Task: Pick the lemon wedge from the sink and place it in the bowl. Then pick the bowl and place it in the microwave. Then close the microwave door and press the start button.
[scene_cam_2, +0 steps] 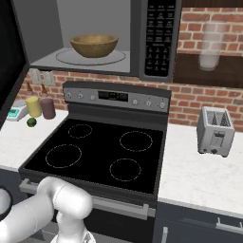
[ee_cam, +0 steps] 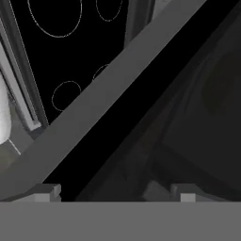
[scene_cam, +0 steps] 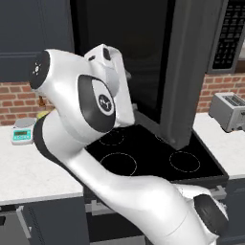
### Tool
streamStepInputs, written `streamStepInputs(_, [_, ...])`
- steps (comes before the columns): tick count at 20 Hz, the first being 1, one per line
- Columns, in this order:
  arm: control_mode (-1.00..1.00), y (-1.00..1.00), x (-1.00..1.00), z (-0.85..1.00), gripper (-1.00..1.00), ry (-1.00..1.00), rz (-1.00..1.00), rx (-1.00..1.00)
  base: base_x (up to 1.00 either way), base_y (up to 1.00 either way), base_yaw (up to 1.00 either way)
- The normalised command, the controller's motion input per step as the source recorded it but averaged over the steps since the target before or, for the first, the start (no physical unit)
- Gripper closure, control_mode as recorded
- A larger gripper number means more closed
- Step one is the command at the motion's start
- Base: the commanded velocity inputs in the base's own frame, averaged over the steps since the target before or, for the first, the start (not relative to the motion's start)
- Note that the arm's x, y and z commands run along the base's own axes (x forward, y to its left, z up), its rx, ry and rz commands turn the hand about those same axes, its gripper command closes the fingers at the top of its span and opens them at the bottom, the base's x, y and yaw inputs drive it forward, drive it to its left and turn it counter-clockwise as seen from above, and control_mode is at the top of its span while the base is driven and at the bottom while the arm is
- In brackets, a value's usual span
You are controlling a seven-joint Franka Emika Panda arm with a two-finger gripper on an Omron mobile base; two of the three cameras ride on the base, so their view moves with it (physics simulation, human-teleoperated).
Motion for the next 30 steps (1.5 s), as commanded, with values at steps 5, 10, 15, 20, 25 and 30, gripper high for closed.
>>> streamStepInputs(5, [-1.00, -1.00, 0.89, 0.00, -1.00, 0.02, 0.20, 0.00, 0.00, 0.00, 0.00])
streamStepInputs(10, [-1.00, -1.00, 1.00, 0.00, -1.00, 0.00, 0.31, 0.00, 0.00, 0.00, 0.00])
streamStepInputs(15, [-1.00, -0.79, 1.00, 0.00, -1.00, 0.00, 0.33, 0.00, 0.00, 0.00, 0.00])
streamStepInputs(20, [-1.00, -0.34, 1.00, 0.00, -1.00, 0.00, 0.20, 0.00, 0.00, 0.00, 0.00])
streamStepInputs(25, [-1.00, -0.01, 1.00, 0.00, -1.00, 0.02, 0.05, 0.00, 0.00, 0.00, 0.00])
streamStepInputs(30, [-1.00, 0.08, 1.00, 0.00, -1.00, 0.00, 0.00, -0.03, 0.00, 0.00, 0.00])
